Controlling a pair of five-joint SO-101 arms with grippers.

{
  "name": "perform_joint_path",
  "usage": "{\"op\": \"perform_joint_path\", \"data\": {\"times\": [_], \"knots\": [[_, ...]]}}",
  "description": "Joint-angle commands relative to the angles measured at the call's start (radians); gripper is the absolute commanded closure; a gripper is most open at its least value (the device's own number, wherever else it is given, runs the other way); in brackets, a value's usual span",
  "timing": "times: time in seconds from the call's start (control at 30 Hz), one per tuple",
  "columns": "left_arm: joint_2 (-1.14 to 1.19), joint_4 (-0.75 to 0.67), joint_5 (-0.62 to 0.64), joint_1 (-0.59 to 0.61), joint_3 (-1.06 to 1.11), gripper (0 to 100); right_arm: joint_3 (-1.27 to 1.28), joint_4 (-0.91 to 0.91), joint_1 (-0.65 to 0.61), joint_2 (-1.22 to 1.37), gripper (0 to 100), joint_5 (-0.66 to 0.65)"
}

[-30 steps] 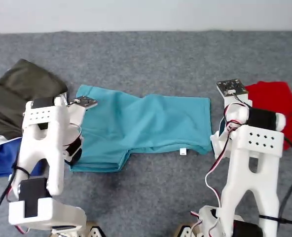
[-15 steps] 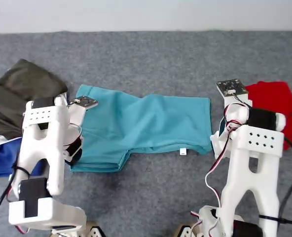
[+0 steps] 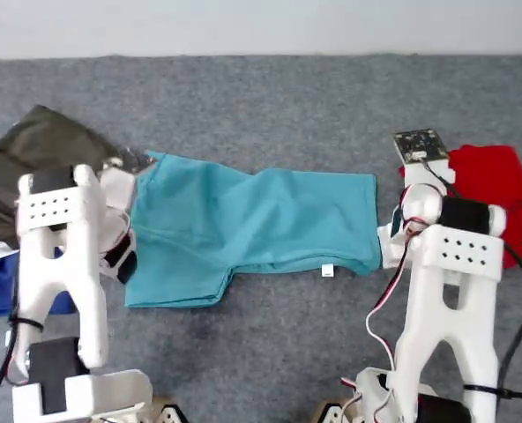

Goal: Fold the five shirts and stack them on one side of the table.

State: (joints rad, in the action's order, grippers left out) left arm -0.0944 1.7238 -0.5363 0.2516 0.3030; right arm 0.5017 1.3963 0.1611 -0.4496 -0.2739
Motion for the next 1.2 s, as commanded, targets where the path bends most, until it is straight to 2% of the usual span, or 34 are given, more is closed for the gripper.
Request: {"op": "perform_joint_path", "data": {"times": [0.0,0.1,0.2,0.3,0.43,0.5,0.67,1.0,1.17], "knots": [[-0.037,0.026,0.087,0.003,-0.077,90,0.112,-0.228,0.004,-0.005,83.9,0.084],[-0.025,-0.029,0.181,0.003,-0.093,90,0.206,-0.380,0.001,-0.004,83.9,0.098],[0.002,-0.135,0.358,-0.021,-0.093,90,0.284,-0.483,-0.050,-0.004,83.9,0.098],[0.049,-0.195,0.446,-0.124,-0.093,90,0.336,-0.556,-0.111,-0.004,83.9,0.098],[0.149,-0.206,0.450,-0.299,-0.099,90,0.350,-0.572,-0.142,0.027,83.9,0.098],[0.196,-0.222,0.450,-0.334,-0.099,90,0.345,-0.578,-0.140,0.079,83.9,0.098],[0.275,-0.250,0.450,-0.292,-0.125,90,0.318,-0.621,-0.137,0.246,83.9,0.098],[0.411,-0.255,0.450,-0.218,-0.128,90,0.195,-0.585,-0.145,0.476,84.7,0.089],[0.488,-0.281,0.450,-0.219,-0.128,90,0.120,-0.481,-0.136,0.478,99.5,0.068]]}}
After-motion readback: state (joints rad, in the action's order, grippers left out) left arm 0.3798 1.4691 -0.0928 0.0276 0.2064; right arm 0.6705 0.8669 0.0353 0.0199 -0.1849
